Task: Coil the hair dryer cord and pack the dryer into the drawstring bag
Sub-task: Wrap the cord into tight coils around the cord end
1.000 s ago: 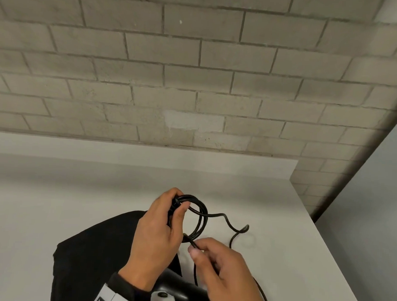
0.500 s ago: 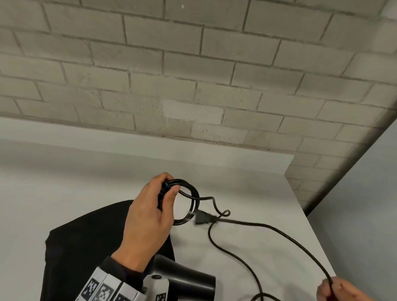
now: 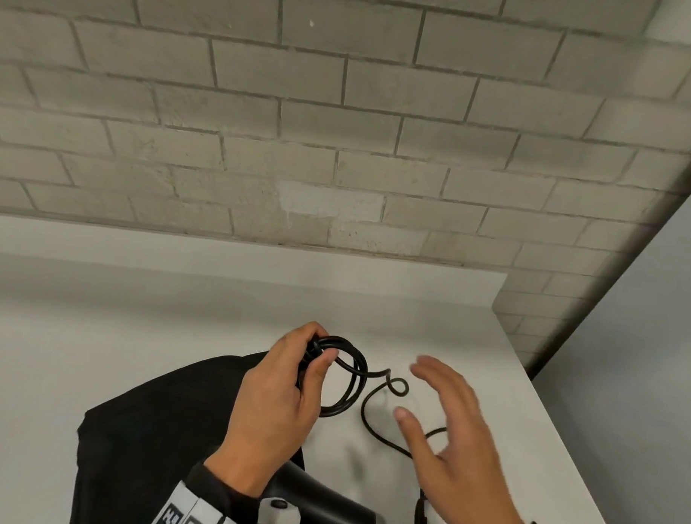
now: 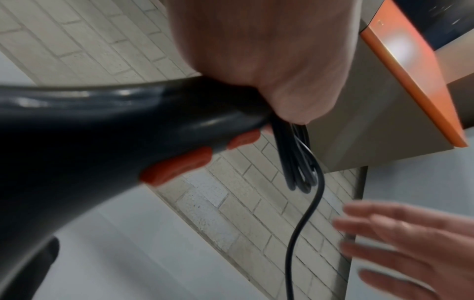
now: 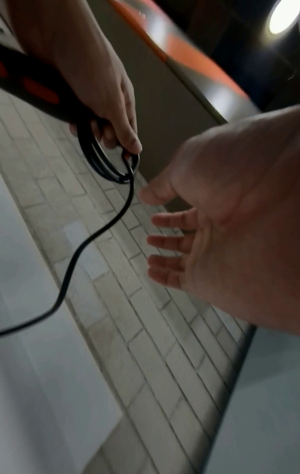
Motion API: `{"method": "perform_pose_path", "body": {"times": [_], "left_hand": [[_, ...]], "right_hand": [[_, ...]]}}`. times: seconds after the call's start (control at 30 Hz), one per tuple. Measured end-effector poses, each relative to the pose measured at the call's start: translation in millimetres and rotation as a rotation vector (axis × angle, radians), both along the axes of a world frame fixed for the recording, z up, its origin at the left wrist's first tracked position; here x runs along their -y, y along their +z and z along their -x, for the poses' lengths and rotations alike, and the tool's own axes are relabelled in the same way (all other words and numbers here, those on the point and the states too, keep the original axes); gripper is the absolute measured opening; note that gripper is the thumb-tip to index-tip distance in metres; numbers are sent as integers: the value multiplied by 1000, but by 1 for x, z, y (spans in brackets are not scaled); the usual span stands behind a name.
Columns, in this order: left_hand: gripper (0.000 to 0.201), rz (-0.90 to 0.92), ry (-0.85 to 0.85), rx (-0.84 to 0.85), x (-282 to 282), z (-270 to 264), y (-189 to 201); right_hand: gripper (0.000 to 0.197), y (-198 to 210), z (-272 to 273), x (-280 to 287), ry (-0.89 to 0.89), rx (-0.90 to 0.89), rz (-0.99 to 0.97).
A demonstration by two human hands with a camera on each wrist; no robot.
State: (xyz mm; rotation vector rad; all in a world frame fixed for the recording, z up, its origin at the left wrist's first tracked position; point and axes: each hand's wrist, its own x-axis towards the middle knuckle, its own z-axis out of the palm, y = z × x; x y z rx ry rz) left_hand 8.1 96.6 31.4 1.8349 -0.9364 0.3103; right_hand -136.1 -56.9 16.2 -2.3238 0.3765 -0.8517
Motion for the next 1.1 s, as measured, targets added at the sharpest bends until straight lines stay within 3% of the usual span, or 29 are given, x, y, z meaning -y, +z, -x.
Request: {"method": "perform_pose_path", "body": {"times": [0.07,0.17,0.27,0.33,0.47,0.73,0.93,1.1], "left_hand": [[26,4,9,5,-1,0,0],[25,23,16,5,-3,-2,0],[23,13,10,12,-3,-3,0],[23,-4,12,25,-2,-3,0],[24,-22,-6,45,-3,-1,0],[32,-21,-98,-10,-3,10,2],[33,-23,-219,7,-10,12,-2],[25,-20,-218,42,-10,12,-7]], "right_hand": [[54,4,-11,-2,153,-113,-16],[48,8,-21,0,266,-172,-82],[27,14,-21,1,292,-76,-81],[13,21,-21,1,313,27,90],[14,44,-22,1,405,143,194],[11,83,-40,-10,464,131,40],[13,85,-53,-12,435,99,-61],[6,79,-58,-19,478,79,-206]]}}
